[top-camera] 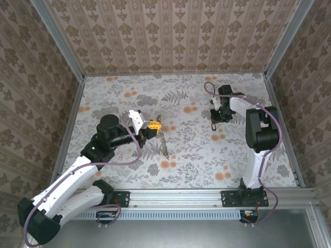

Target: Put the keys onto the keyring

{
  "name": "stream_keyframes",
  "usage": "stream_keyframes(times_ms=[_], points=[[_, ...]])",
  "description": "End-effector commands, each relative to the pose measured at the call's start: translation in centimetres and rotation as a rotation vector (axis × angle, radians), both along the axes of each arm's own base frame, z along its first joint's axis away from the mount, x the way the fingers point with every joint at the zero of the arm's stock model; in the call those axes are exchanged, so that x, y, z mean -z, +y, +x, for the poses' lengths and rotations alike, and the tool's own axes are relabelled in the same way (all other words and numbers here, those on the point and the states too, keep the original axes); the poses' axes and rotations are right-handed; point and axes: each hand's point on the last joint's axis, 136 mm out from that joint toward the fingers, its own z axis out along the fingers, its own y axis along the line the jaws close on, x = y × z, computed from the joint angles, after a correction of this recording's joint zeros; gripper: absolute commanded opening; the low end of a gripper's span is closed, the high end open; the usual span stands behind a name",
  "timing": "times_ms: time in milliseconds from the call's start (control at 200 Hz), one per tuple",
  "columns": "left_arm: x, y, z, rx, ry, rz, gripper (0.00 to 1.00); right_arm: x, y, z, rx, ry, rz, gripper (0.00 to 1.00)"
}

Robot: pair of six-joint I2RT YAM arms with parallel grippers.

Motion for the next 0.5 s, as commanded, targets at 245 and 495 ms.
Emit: stream_keyframes(times_ms=[245,495], points=[[-1.3,-0.2,-0.4,0.018,-0.044,-0.033,0.0,-1.0,1.1,-0.1,-0.03,-0.033,0.045,0.16],[-1.3,-0.2,-0.4,0.018,-0.044,-0.034,0.0,-1.5,1.3,0.1,-0.032,-0.048,0.055,0.2]])
